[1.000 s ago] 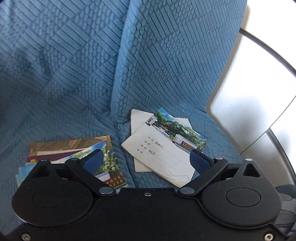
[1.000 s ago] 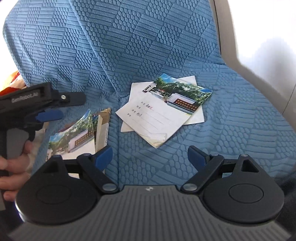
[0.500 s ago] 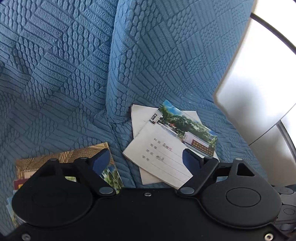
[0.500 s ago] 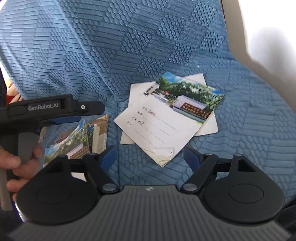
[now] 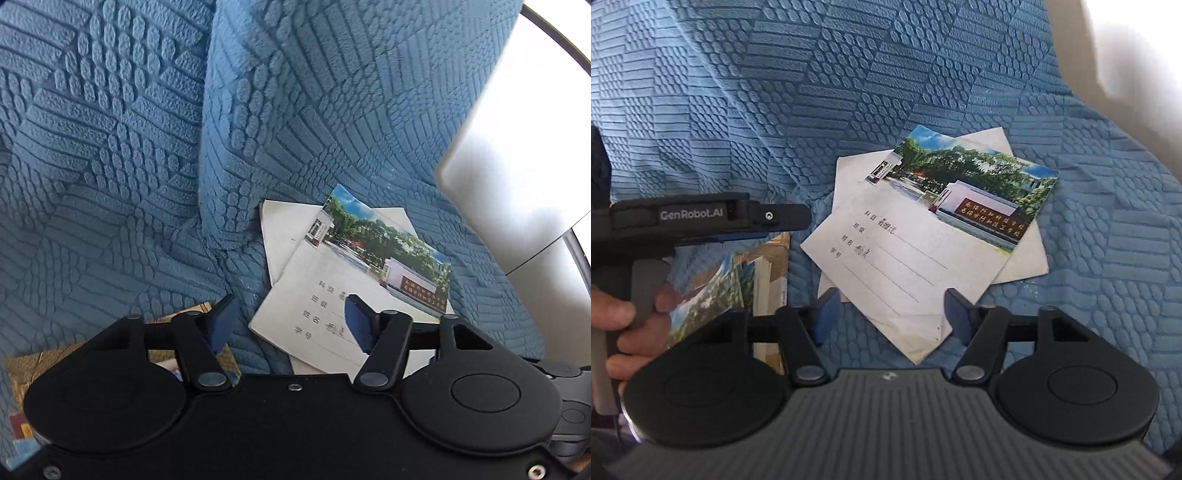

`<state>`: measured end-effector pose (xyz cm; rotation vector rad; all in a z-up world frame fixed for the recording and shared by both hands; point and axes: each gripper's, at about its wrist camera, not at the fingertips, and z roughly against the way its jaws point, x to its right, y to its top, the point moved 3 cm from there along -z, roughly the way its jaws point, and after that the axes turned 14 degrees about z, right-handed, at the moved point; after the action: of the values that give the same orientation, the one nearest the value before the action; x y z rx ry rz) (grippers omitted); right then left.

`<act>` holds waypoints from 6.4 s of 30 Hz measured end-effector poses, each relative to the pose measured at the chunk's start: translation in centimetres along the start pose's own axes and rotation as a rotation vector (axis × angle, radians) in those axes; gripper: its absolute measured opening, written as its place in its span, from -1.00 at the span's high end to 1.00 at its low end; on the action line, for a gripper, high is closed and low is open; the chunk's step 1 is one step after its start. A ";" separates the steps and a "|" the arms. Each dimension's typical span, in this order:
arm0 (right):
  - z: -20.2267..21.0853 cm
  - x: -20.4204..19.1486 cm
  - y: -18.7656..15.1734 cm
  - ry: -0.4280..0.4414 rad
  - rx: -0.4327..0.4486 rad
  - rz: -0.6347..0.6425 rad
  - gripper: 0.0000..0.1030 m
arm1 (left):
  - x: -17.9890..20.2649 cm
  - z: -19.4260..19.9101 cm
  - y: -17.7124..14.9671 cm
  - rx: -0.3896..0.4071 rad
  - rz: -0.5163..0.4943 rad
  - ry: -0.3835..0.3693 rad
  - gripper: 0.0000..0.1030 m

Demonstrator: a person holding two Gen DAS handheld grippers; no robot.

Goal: Organize objects
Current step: 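Lower both grippers to the edge of the last white envelope, then close both grippers on the envelope edge, then lift the envelope with photo postcard upright off the seat in both grippers, then carry the upright envelope in both grippers toward the book stack, then lower the envelope flat onto the postcards on the book stack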

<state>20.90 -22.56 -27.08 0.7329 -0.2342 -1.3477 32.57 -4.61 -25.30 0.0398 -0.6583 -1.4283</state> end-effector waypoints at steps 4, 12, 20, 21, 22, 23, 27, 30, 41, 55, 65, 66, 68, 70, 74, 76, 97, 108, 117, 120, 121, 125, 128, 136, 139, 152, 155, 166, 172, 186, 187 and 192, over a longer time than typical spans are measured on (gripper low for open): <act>-1.0 0.0 0.4 0.013 -0.021 -0.005 0.11 | -0.5 -0.7 0.5 -0.020 0.020 -0.019 -0.02; -2.5 0.5 0.6 0.003 -0.058 -0.039 0.41 | -1.6 -2.5 0.7 -0.075 0.067 -0.038 0.09; -2.8 1.3 0.5 0.009 -0.059 -0.095 0.47 | -1.5 -4.7 0.5 -0.136 0.032 -0.054 0.16; -2.8 1.3 0.5 0.010 -0.059 -0.098 0.47 | -1.4 -4.9 0.5 -0.137 0.029 -0.045 0.16; -2.8 1.3 0.5 0.010 -0.059 -0.102 0.47 | -1.3 -5.2 0.5 -0.142 0.029 -0.033 0.18; -2.8 1.3 0.5 0.012 -0.059 -0.106 0.47 | -1.3 -5.2 0.6 -0.138 0.031 -0.035 0.18; -2.8 1.5 0.4 0.017 -0.062 -0.122 0.47 | -1.5 -5.4 0.7 -0.168 0.052 -0.044 0.20; -2.8 1.7 0.4 0.024 -0.056 -0.138 0.47 | -1.7 -5.4 0.8 -0.201 0.087 -0.065 0.15; -2.6 3.7 -0.2 0.044 -0.017 -0.232 0.48 | -1.5 -3.2 1.2 -0.258 0.192 -0.336 0.09; -1.5 5.2 -0.5 0.068 -0.002 -0.372 0.55 | -1.3 -4.7 -0.1 -0.253 0.301 -0.257 0.94; 2.0 4.4 -1.3 0.359 0.141 -0.533 0.56 | -0.7 -3.2 -0.9 -0.187 0.438 -0.309 0.96; 2.0 4.0 -1.7 0.399 0.136 -0.554 0.56 | -0.5 -3.2 -1.1 -0.183 0.447 -0.308 0.96; 1.9 3.1 -2.5 0.455 0.113 -0.577 0.55 | -0.1 -3.0 -1.6 -0.174 0.456 -0.301 0.96; 1.9 2.3 -3.1 0.477 0.097 -0.588 0.55 | 0.2 -2.7 -2.0 -0.167 0.474 -0.310 0.96; 1.6 2.1 -3.6 0.521 0.116 -0.643 0.07 | 0.6 -2.0 -2.9 -0.166 0.531 -0.348 0.96; 1.5 2.5 -3.8 0.569 0.141 -0.701 -0.49 | 0.4 -1.7 -3.3 -0.172 0.561 -0.368 0.96; 3.6 6.2 -4.1 0.366 0.238 -0.759 0.53 | -1.3 4.4 -6.4 -0.104 0.641 -0.382 0.95; 6.1 6.3 -3.1 0.349 0.205 -0.664 0.73 | -0.1 8.0 -7.6 -0.044 0.551 -0.391 0.92; 9.9 4.9 -0.9 0.345 0.195 -0.544 0.74 | 0.0 11.5 -8.4 0.021 0.583 -0.495 0.91; 10.7 4.4 -0.3 0.353 0.185 -0.551 0.77 | -0.5 12.1 -9.8 0.020 0.624 -0.531 0.90; 10.9 4.2 -0.2 0.348 0.180 -0.549 0.78 | -0.6 12.5 -9.9 0.021 0.620 -0.526 0.89; 11.6 3.3 0.0 0.366 0.162 -0.528 0.78 | -0.5 14.6 -9.9 0.063 0.581 -0.519 0.89; 12.4 2.2 0.5 0.409 0.166 -0.490 0.78 | -0.6 16.0 -10.1 0.085 0.568 -0.506 0.89; 14.9 -1.2 2.9 0.416 0.157 -0.367 0.78 | -2.3 20.1 -10.2 0.108 0.605 -0.525 0.87; 15.2 -2.4 3.8 0.435 0.133 -0.339 0.78 | -3.2 21.8 -10.0 0.127 0.607 -0.504 0.86; 14.0 -9.4 4.4 0.471 0.067 -0.216 0.77 | -8.5 26.2 -10.5 0.177 0.620 -0.421 0.86; 13.2 -10.9 4.0 0.475 0.053 -0.184 0.77 | -10.1 26.3 -11.0 0.180 0.636 -0.402 0.86; 8.6 -14.5 1.7 0.428 -0.004 -0.077 0.77 | -14.6 23.2 -13.9 0.151 0.670 -0.291 0.83; 6.3 -15.1 -0.1 0.375 -0.039 -0.023 0.77 | -15.9 20.7 -15.6 0.107 0.699 -0.236 0.82; 2.6 -13.8 -3.5 0.256 -0.153 0.014 0.74 | -15.3 16.8 -17.7 0.005 0.631 -0.056 0.80; 2.4 -13.6 -3.7 0.250 -0.157 0.010 0.74 | -15.3 16.8 -17.8 0.004 0.628 -0.051 0.79; 2.1 -13.0 -4.1 0.232 -0.191 0.012 0.64 | -15.1 16.9 -17.5 -0.005 0.623 -0.038 0.55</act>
<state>13.39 -11.25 -24.63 0.7174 0.0737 -1.2418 9.43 12.25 -24.42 -0.1838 -0.6265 -0.8308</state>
